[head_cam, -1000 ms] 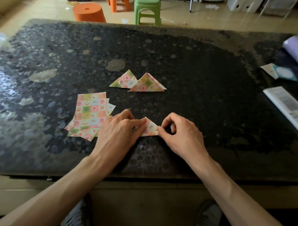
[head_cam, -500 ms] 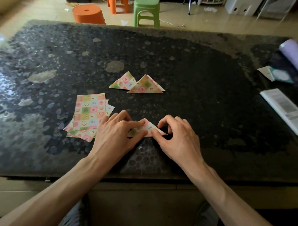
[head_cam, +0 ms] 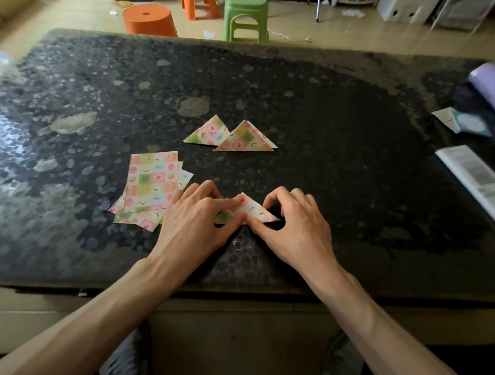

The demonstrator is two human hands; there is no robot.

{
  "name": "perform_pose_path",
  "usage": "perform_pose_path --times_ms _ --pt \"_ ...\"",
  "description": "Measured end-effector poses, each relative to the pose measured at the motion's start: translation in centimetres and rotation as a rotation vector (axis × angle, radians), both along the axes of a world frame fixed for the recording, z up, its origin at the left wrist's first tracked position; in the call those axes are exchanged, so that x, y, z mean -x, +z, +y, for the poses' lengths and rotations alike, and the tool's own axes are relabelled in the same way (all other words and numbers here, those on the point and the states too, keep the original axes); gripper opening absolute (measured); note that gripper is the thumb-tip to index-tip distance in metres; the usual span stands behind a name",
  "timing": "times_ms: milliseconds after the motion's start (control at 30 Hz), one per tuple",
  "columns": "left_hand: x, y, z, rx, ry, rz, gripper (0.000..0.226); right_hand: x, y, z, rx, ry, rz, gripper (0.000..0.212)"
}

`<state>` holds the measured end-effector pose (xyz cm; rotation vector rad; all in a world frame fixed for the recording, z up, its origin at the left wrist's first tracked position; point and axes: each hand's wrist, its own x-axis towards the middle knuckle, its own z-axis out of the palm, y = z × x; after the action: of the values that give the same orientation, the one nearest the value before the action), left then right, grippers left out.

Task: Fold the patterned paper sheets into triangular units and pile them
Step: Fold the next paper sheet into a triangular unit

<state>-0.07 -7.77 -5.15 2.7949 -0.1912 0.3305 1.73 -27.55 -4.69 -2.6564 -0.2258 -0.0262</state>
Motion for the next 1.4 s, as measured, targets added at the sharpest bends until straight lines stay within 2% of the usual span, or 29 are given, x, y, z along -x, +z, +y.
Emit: perform_pose_path --times_ms 333,500,667,900,1267,1400 --pt "0.1 0.1 0.3 0.046 0.003 0.051 0.043 -0.2 0.4 0.0 -0.003 0.008 0.072 0.042" --pt "-0.3 0.5 1.3 0.115 -0.053 0.167 0.04 -0.1 0.6 0.3 0.038 -0.008 0.068 0.04" --pt "-0.1 0.5 1.5 0.084 -0.066 0.154 0.042 0.4 0.3 1.1 0.12 -0.024 -0.015 0.046" --pt "-0.3 0.7 1.8 0.029 -0.076 0.158 0.041 0.4 0.4 1.2 0.126 -0.027 0.013 0.051" --pt "-1.6 1.6 3.2 -0.023 -0.116 0.321 0.045 0.3 0.6 1.2 0.119 -0.025 0.051 0.051" --pt "-1.7 2.0 3.6 0.029 -0.152 0.409 0.046 0.2 0.9 1.2 0.128 -0.02 0.071 0.052"
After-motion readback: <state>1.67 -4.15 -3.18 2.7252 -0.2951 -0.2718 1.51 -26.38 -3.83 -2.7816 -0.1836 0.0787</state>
